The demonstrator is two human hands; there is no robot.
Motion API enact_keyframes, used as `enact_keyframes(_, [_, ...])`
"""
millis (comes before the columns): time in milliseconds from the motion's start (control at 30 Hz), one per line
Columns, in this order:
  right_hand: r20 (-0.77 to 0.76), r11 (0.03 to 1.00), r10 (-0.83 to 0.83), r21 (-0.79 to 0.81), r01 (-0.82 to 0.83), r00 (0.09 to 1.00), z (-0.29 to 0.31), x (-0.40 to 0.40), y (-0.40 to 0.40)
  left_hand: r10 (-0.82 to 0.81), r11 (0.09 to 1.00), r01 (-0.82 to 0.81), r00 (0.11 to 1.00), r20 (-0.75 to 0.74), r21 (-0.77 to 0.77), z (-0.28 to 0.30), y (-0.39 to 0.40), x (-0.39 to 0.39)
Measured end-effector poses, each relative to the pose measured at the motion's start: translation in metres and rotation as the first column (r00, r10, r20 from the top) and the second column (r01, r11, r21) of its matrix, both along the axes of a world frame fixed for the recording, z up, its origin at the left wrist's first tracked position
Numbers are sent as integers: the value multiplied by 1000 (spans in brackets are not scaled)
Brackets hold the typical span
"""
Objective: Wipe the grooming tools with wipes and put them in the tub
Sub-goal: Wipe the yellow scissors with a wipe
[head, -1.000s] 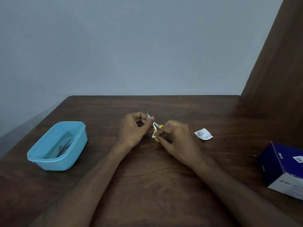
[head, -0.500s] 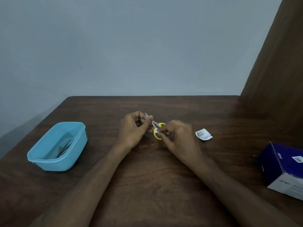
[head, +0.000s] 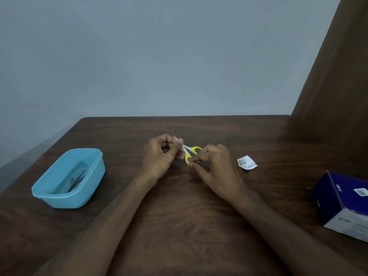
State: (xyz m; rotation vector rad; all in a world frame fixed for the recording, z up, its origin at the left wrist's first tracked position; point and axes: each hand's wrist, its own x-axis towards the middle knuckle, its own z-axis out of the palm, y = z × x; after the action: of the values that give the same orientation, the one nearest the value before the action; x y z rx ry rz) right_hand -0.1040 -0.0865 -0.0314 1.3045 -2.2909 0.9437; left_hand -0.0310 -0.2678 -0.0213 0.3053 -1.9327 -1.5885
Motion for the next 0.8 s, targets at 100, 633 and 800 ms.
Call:
enact_keyframes(100, [-89, 996, 8, 93, 1, 996, 3, -2, 4, 7, 1000, -7, 1000, 5, 3, -1, -1, -1])
enact_keyframes(633, [-89, 966, -256, 11, 258, 963, 3, -8, 7, -67, 998, 68, 997, -43, 14, -3, -3, -2])
enact_keyframes(800, [-11, 966, -256, -30, 255, 967, 0, -11, 8, -89, 995, 87, 995, -39, -41, -4, -2, -1])
